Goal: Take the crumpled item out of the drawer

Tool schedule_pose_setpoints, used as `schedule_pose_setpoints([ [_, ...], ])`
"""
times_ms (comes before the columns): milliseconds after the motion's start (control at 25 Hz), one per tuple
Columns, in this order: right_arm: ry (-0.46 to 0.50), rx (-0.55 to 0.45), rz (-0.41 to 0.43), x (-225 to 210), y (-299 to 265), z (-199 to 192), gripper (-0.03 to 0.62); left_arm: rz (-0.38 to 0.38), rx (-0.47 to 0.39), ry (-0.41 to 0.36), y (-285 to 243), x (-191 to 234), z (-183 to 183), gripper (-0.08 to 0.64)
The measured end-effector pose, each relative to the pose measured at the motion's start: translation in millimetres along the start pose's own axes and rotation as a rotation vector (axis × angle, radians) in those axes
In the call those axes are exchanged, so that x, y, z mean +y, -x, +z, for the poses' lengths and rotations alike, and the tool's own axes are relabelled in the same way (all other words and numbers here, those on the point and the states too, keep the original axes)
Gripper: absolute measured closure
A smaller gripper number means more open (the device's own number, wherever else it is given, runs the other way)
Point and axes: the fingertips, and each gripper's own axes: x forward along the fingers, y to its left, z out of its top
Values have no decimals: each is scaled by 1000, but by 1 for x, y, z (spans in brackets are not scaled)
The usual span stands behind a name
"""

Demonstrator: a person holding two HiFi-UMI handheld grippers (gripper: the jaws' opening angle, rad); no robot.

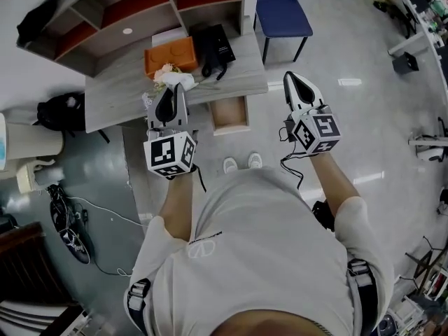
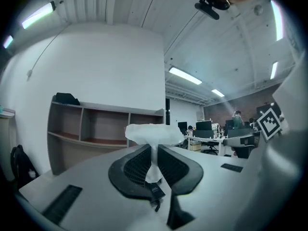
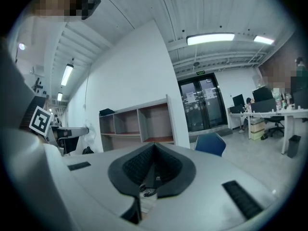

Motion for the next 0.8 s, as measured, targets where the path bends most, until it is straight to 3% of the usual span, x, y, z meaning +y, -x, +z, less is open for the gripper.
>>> schedule_pose_setpoints([
  [440,35,-110,-23,-14,32,57,591,42,-155,-19,27,8,59,518],
  [800,46,-127,-35,-18,45,64,591,76,-193,-18,43,14,67,518],
])
